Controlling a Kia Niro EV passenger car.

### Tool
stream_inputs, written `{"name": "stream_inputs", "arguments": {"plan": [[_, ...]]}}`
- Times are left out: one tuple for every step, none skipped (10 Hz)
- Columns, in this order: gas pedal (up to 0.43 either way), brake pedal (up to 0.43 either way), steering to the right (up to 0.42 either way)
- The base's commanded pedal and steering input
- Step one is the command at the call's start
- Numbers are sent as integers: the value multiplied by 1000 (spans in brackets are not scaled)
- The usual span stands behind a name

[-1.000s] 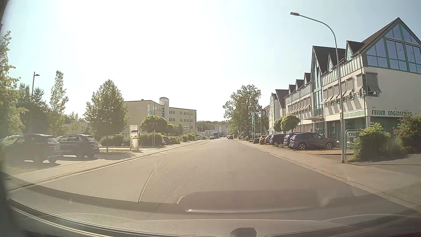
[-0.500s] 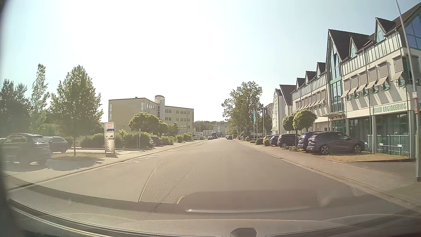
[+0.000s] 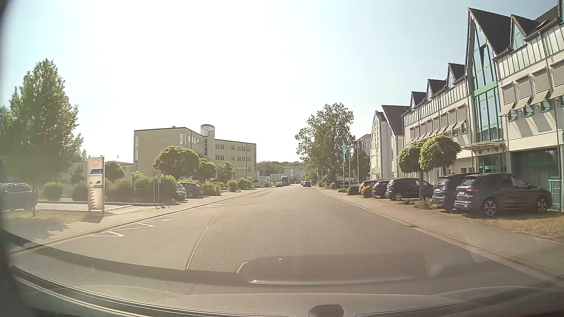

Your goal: Follow the waypoints while adhering to traffic rules and regulations

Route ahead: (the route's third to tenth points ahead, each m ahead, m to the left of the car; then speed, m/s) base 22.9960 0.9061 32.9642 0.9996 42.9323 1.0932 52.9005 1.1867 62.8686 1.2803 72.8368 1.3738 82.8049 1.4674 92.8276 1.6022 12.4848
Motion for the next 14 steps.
{"name": "stream_inputs", "arguments": {"plan": [[47,18,3],[47,18,3],[47,18,3],[47,18,2],[47,18,2],[47,18,-1],[47,18,-4],[47,18,-4],[47,18,-4],[47,18,-4],[47,18,-4],[47,18,-4],[47,18,-4],[47,18,-4]]}}
